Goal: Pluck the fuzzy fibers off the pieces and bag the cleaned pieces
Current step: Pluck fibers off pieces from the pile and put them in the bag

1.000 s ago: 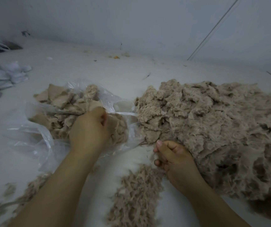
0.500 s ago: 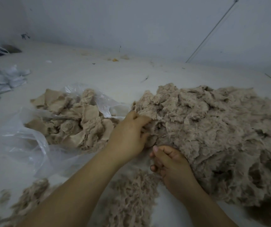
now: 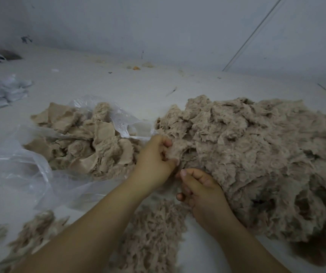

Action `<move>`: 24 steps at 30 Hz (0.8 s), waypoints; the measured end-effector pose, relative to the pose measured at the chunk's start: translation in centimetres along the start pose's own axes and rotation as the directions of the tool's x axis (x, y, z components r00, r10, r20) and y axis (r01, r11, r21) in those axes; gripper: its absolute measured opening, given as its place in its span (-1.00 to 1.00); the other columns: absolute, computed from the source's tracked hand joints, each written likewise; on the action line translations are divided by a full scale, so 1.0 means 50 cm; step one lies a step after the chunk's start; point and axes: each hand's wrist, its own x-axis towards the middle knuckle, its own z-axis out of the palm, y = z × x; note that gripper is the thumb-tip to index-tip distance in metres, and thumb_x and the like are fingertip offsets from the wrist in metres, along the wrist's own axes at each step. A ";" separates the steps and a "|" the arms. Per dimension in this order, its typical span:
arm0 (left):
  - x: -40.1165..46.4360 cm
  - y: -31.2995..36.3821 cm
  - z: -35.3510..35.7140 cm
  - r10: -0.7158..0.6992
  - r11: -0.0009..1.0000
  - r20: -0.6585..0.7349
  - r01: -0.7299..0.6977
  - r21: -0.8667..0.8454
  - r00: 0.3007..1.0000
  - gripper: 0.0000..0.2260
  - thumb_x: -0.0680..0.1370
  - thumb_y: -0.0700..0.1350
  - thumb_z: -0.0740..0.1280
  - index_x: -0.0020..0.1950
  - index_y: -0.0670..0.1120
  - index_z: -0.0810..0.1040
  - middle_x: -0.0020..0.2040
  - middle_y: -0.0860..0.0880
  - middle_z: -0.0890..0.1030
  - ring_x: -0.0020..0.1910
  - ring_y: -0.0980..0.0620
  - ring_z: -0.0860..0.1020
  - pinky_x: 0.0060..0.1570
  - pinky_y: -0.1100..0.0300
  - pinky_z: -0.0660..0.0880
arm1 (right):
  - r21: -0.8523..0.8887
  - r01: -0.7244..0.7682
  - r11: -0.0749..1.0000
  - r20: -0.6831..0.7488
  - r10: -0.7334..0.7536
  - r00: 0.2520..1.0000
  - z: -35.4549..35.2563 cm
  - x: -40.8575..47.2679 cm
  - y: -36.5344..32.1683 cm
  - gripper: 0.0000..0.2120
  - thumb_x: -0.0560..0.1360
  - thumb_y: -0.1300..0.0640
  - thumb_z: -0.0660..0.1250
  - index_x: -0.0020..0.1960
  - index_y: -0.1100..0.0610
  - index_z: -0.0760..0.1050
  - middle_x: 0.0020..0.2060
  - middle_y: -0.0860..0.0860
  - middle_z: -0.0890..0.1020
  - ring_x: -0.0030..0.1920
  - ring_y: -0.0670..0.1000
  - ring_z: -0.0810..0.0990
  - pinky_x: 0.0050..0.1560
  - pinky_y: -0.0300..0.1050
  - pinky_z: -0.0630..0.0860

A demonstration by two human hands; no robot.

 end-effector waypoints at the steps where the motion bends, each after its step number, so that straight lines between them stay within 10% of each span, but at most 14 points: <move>1: -0.004 -0.001 0.002 -0.081 0.991 0.045 0.085 -0.102 0.996 -0.82 0.52 -0.25 0.39 0.05 -0.10 0.46 -0.22 -0.04 0.52 -0.40 0.13 0.48 -0.40 0.24 0.41 | -0.006 -0.002 1.000 -0.003 0.002 1.000 0.000 0.000 0.000 -0.73 0.62 0.15 0.27 -0.19 0.09 0.66 -0.51 -0.05 0.35 -0.47 -0.13 0.37 -0.35 -0.22 0.50; 5: -0.018 -0.011 0.010 -0.097 0.981 0.020 0.099 -0.164 0.995 -0.81 0.55 -0.24 0.36 -0.14 -0.37 0.49 -0.32 -0.26 0.49 -0.42 -0.01 0.46 -0.42 0.11 0.42 | -0.016 -0.019 1.000 -0.042 0.019 0.999 0.000 0.002 0.000 -0.84 0.60 0.13 0.29 -0.02 0.20 0.60 -0.50 -0.05 0.38 -0.45 -0.13 0.38 -0.37 -0.22 0.50; 13: -0.063 -0.032 0.005 0.460 0.880 -0.033 -0.450 0.149 0.888 -0.74 0.35 -0.47 0.37 -0.17 -0.15 0.70 -0.14 -0.02 0.62 -0.12 0.17 0.56 -0.10 0.47 0.44 | 0.075 -0.052 0.996 -0.030 0.054 0.998 0.006 -0.002 -0.017 -0.73 0.57 -0.04 0.30 -0.23 0.09 0.57 -0.49 -0.03 0.33 -0.48 -0.10 0.35 -0.42 -0.21 0.47; 17: -0.074 -0.035 -0.006 0.482 0.871 -0.066 -0.469 0.146 0.874 -0.75 0.33 -0.43 0.30 -0.17 -0.18 0.70 -0.10 0.00 0.60 -0.07 0.19 0.55 -0.09 0.52 0.41 | 0.078 -0.084 0.993 -0.100 0.091 0.991 0.007 -0.001 -0.013 -0.83 0.62 0.26 0.22 -0.12 0.15 0.51 -0.52 -0.04 0.34 -0.49 -0.11 0.34 -0.44 -0.23 0.45; 24: -0.088 -0.030 -0.012 0.439 0.875 0.168 -0.462 0.143 0.883 -0.77 0.47 -0.22 0.32 0.02 -0.03 0.71 -0.19 0.06 0.45 -0.22 0.18 0.44 -0.26 0.27 0.41 | 0.078 -0.042 0.996 0.015 0.041 0.999 0.002 -0.003 -0.016 -0.73 0.36 -0.03 0.41 -0.15 0.19 0.58 -0.47 0.02 0.35 -0.44 -0.08 0.39 -0.41 -0.23 0.47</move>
